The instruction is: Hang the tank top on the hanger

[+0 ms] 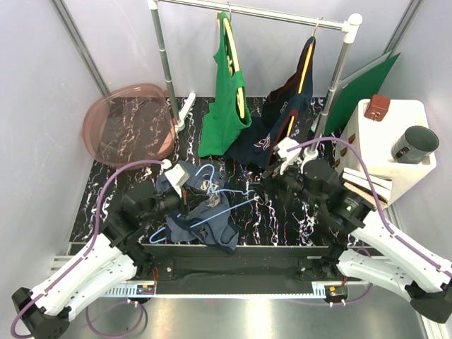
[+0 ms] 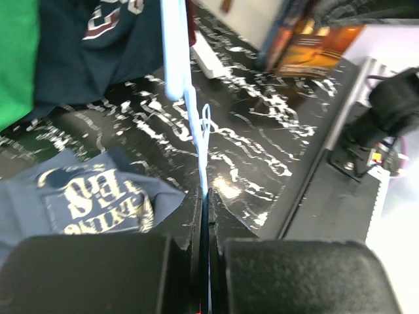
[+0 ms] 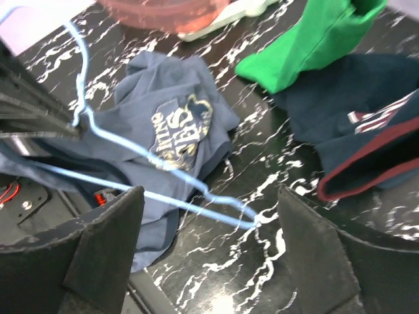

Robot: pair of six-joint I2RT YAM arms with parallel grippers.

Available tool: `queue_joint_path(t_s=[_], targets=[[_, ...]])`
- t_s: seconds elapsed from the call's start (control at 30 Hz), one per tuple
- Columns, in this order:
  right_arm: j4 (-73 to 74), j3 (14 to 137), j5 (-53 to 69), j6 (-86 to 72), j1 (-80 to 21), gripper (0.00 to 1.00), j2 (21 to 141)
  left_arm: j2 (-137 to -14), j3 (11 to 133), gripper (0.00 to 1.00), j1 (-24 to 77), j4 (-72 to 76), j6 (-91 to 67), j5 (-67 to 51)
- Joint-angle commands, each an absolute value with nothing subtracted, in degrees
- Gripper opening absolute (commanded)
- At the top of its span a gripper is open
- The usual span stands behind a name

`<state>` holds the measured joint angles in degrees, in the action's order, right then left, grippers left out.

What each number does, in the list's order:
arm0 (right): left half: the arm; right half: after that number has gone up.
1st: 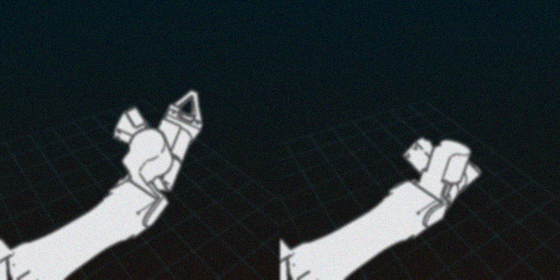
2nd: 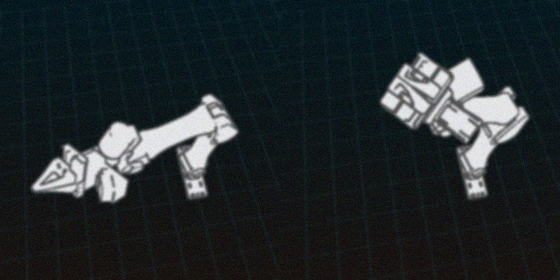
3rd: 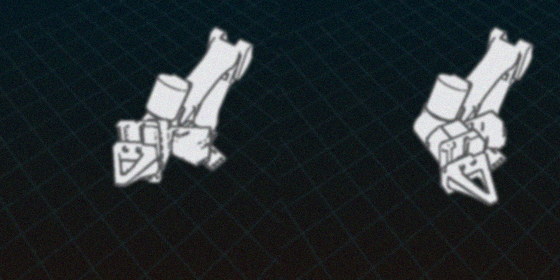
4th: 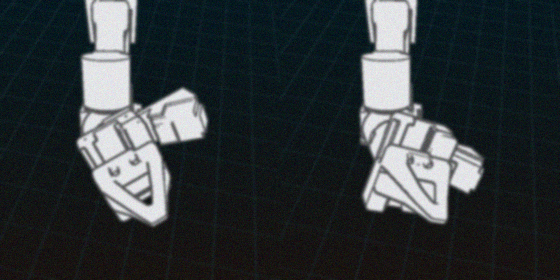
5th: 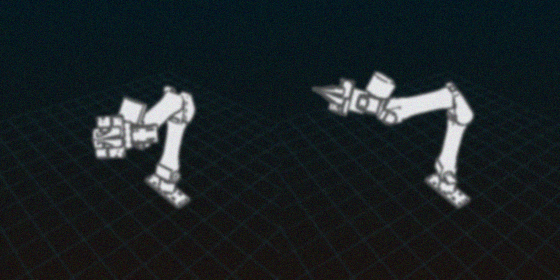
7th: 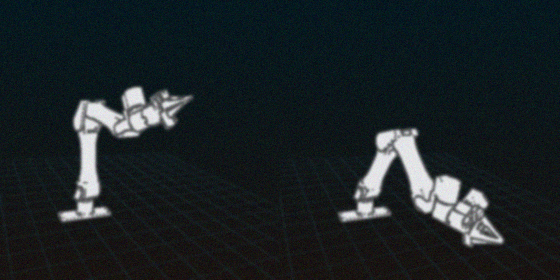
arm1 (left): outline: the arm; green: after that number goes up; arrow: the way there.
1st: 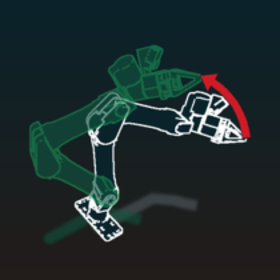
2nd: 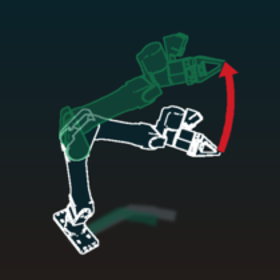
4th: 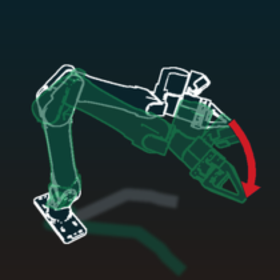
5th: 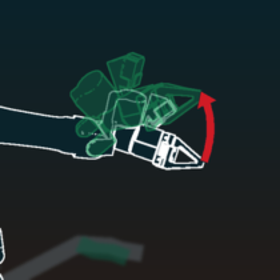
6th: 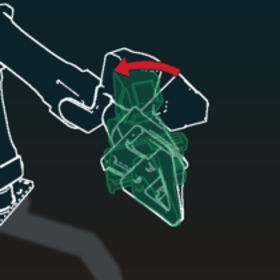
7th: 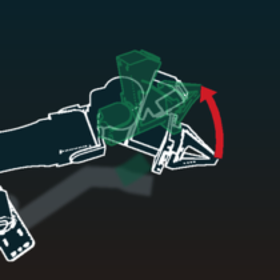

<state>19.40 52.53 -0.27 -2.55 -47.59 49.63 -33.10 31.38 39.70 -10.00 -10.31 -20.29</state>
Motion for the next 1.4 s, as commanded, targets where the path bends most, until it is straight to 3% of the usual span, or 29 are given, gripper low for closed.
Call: queue_joint_path(t_s=[0.0,0.13,0.27,0.47,0.9,1.3,1.37], targets=[[15.23,46.77,2.99,-9.21,-49.91,0.86,53.86,-31.99,34.63,0.00,39.90,-9.67,-10.19,-12.85],[9.33,42.02,0.27,-11.51,-62.10,0.83,59.40,-31.03,34.28,0.00,39.90,-10.28,-10.63,-9.93],[1.26,39.56,0.44,-15.46,-67.23,0.74,65.55,-30.85,34.28,0.00,39.90,-10.46,-10.99,-8.88],[-5.44,38.41,-2.81,-18.45,-74.52,0.71,74.61,-31.38,34.28,0.00,39.90,-10.81,-11.34,-8.09],[-6.15,39.90,-11.16,-20.13,-77.78,0.64,85.69,-30.85,34.45,0.00,39.90,-11.07,-11.51,-7.47],[-6.59,41.48,-9.76,-20.04,-78.40,0.43,90.44,-30.32,34.37,0.00,39.90,-11.07,-11.69,-7.38],[-6.50,41.75,-9.58,-20.21,-78.57,0.35,90.62,-30.15,34.37,0.00,39.90,-11.07,-11.78,-7.30]])
